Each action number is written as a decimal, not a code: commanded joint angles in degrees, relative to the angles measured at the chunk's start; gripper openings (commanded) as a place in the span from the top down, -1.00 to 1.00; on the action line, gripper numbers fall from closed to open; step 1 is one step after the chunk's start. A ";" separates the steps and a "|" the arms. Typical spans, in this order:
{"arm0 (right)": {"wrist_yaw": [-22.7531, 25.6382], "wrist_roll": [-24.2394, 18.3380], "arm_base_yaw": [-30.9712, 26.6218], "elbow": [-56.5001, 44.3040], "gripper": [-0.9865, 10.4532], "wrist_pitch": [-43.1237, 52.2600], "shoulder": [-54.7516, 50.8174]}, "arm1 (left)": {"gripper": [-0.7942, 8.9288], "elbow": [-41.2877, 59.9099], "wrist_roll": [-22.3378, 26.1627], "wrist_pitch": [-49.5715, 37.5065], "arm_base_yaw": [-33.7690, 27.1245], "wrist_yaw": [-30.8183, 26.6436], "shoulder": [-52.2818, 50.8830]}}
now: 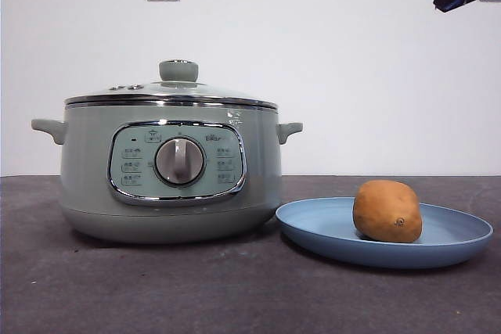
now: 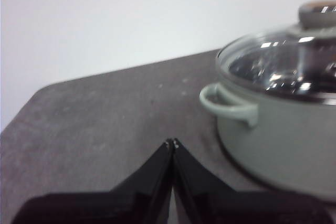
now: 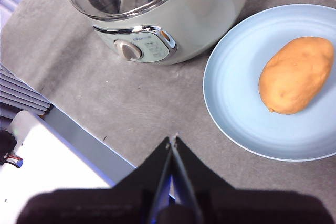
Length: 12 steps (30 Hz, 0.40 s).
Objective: Take the potato out from the steamer,put the potato on the plate,close the lid
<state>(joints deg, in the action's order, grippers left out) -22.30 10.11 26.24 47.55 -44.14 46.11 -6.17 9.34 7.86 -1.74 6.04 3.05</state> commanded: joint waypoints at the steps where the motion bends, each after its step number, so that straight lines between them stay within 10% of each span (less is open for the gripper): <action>1: 0.15 0.33 0.07 -0.35 0.83 0.11 -0.04 | 0.84 2.67 -0.52 -0.46 -0.20 -0.94 -1.75; 12: 0.13 0.35 0.07 -0.35 0.83 0.11 -0.04 | 0.84 5.97 -1.84 1.60 -0.20 -1.57 -2.97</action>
<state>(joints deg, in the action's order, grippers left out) -22.33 10.11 26.24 47.55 -44.14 46.13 -1.04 8.32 9.04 -1.76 4.62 0.25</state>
